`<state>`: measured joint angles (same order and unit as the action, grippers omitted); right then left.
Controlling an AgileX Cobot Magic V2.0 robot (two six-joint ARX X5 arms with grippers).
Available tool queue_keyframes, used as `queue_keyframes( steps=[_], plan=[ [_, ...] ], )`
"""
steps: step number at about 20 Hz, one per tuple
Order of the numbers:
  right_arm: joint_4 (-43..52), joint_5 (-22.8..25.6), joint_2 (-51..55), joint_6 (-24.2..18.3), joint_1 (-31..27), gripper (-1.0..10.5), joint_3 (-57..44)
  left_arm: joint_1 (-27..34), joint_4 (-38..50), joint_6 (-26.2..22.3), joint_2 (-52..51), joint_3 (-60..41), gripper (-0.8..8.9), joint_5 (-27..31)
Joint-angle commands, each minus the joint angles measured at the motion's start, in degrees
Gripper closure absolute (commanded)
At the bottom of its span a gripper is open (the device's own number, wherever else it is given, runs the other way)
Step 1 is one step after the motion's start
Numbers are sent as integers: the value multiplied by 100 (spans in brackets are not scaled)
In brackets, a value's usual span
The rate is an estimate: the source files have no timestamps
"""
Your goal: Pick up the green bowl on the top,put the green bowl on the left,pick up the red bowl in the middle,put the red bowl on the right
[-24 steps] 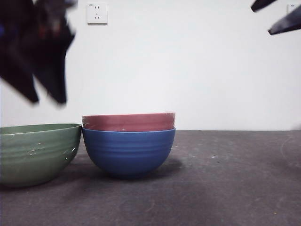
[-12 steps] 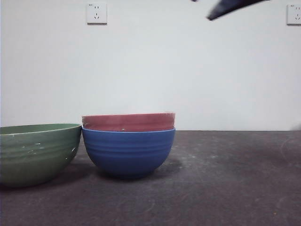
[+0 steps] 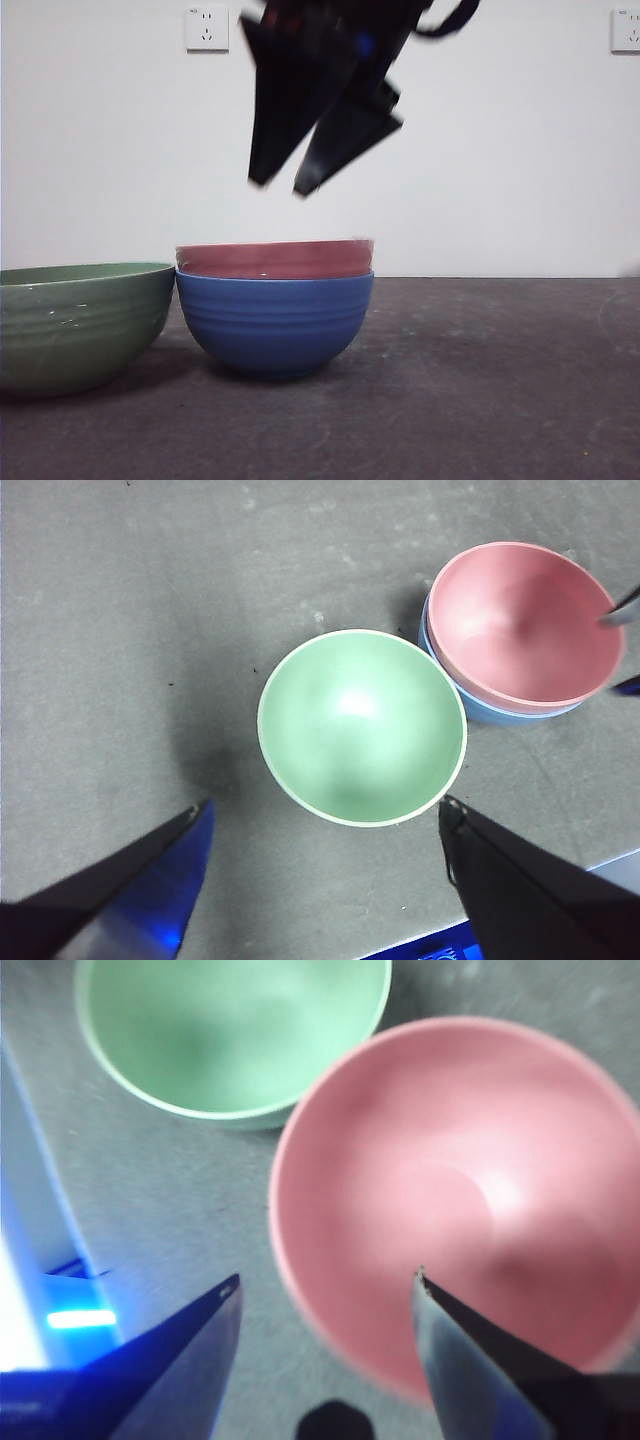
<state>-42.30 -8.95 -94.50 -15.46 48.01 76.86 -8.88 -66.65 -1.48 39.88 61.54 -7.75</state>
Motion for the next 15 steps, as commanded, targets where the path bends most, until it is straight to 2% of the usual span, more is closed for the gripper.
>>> queue_keyframes(
  steps=[1,4,11,15],
  plan=[
    [118,-13,-310,-122,48,667,-13,22,11,-46,-15,-26,437,-20],
    [131,-376,-649,-205,50,669,-13,22,13,-50,-17,-26,437,-13],
    [205,-417,-769,-273,87,960,-13,22,37,-153,-15,-26,437,20],
    [205,-411,-769,-372,127,959,-11,22,142,-155,-4,-26,437,17]
  ],
)
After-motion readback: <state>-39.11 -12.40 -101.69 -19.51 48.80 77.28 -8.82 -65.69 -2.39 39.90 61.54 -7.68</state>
